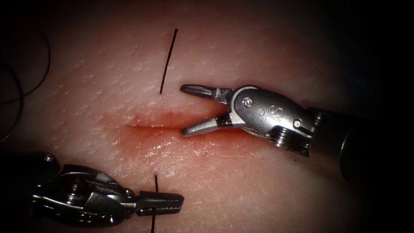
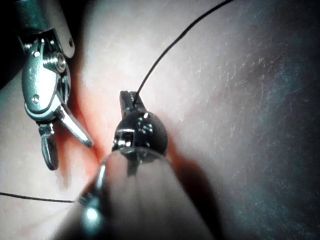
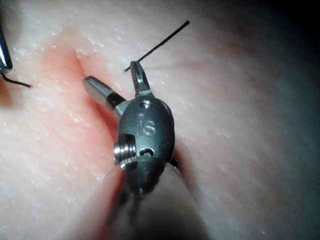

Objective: Wound Closure
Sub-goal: Grab a working length of suture with the left gripper

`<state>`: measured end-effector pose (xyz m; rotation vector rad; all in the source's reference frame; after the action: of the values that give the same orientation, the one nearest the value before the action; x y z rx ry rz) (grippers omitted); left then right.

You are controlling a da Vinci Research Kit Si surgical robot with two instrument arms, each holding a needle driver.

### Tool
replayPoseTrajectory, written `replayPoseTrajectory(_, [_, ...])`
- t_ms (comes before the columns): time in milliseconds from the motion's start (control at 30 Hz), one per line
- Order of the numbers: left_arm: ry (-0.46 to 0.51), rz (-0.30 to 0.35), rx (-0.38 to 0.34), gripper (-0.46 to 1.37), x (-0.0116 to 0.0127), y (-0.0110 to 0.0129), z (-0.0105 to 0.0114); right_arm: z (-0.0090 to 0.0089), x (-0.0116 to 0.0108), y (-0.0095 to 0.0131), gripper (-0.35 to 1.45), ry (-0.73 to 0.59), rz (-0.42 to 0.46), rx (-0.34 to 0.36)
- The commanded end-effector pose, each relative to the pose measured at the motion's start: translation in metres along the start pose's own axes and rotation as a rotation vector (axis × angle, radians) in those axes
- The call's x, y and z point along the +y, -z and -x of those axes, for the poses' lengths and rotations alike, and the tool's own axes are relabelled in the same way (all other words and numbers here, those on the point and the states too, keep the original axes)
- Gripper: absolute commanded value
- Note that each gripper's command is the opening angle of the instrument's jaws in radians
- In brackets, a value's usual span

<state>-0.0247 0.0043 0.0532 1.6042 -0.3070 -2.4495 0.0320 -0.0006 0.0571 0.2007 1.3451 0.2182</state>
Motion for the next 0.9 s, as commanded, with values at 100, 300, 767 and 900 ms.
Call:
replayPoseTrajectory(100, [0.005,0.004,-0.01,-0.35,-0.0005,0.0,0.0005,-0.0002,-0.0008,-0.0001,1.13,0.019,-0.039,0.015])
replayPoseTrajectory(300, [0.018,0.014,-0.002,-0.35,-0.0019,0.0005,0.0009,-0.0008,-0.0032,-0.0005,1.17,0.044,-0.114,0.041])
replayPoseTrajectory(767, [0.019,0.013,0.003,-0.35,-0.0025,0.0008,0.001,-0.0009,-0.0063,-0.0008,1.18,0.086,-0.172,0.062])
replayPoseTrajectory(900, [0.019,0.013,0.004,-0.35,-0.0025,0.0009,0.0011,-0.001,-0.0065,-0.0008,1.18,0.088,-0.175,0.063])
